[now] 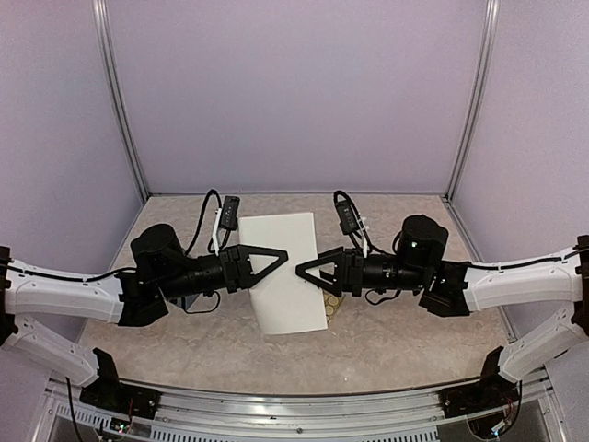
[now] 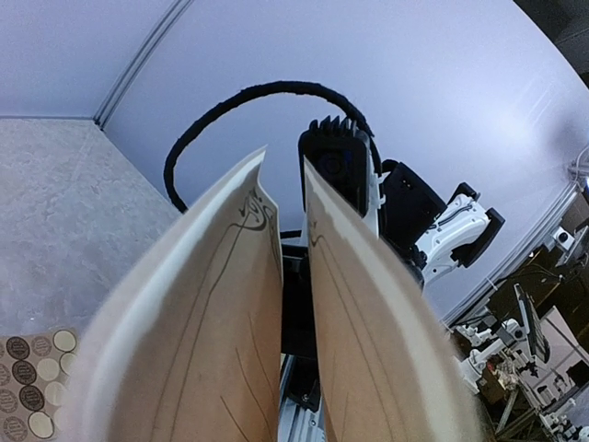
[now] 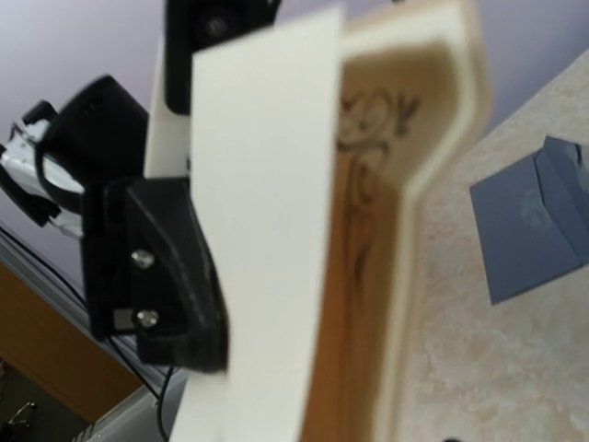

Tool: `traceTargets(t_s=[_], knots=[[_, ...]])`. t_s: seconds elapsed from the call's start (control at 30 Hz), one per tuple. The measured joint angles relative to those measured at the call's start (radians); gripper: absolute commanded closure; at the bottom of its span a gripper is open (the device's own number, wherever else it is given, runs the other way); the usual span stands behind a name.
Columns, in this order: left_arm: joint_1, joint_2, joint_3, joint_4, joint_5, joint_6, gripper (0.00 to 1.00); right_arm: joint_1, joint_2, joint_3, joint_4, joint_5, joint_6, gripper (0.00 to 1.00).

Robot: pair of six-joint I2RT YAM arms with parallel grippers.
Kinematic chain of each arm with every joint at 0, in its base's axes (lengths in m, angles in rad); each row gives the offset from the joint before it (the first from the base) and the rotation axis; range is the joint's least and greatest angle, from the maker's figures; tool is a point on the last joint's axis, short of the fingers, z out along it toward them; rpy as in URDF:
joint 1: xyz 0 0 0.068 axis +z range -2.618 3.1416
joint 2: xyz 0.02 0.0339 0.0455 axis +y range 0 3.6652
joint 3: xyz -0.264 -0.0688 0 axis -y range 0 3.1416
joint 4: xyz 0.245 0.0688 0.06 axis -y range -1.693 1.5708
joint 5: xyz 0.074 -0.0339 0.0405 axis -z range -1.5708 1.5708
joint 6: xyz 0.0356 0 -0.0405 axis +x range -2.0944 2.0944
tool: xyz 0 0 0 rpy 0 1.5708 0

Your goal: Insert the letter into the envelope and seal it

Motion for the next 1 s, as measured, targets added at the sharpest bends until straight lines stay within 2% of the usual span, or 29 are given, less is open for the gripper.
traceTargets(t_s=[0.37, 0.53, 0.63, 1.0], knots=[[-0.015, -0.024, -0.001, -0.077, -0.087, 0.051, 0.83, 0.006, 0.023, 0.018, -0.068, 0.007, 0.006, 0.77], [-0.021, -0.027, -0.001, -0.111, -0.119, 0.072, 0.83, 0.008, 0.032, 0.02, -0.079, 0.009, 0.011, 0.92], [-0.022, -0.027, -0.001, -0.121, -0.128, 0.078, 0.84, 0.009, 0.037, 0.021, -0.082, 0.008, 0.013, 0.94], [-0.024, -0.028, -0.002, -0.129, -0.14, 0.082, 0.8, 0.009, 0.054, 0.034, -0.083, -0.001, 0.014, 0.93]])
